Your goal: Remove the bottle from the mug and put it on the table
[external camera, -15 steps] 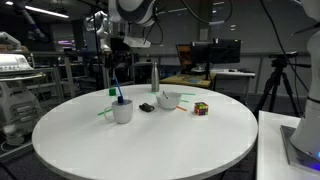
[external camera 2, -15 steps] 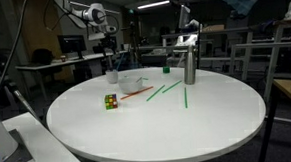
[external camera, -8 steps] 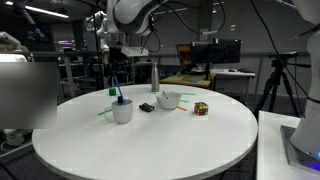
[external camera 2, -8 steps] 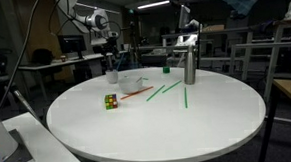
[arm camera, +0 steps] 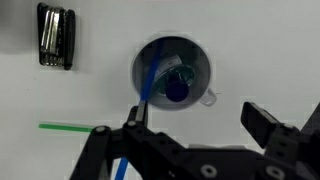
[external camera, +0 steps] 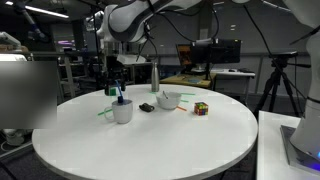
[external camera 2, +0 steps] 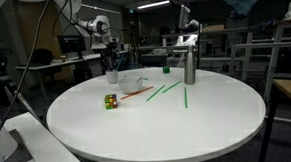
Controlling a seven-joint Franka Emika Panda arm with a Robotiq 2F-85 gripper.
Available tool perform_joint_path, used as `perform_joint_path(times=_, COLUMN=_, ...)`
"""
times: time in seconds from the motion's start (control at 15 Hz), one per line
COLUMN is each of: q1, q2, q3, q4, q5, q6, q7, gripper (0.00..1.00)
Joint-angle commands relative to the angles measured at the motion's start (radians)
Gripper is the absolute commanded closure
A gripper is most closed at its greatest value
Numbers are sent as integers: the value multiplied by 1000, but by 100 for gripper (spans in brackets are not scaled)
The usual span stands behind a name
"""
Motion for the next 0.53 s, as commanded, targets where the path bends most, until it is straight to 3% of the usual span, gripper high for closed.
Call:
perform_joint_path(times=0.0, q1=14, q2=36, q3=-9, q4=68, q5=30, q6=-79, q7=13, gripper=0)
perform_joint_path(times=0.47, q1=15, q2=49, q3=-11, q4=91, q5=39, q6=-143, q7=12, gripper=0)
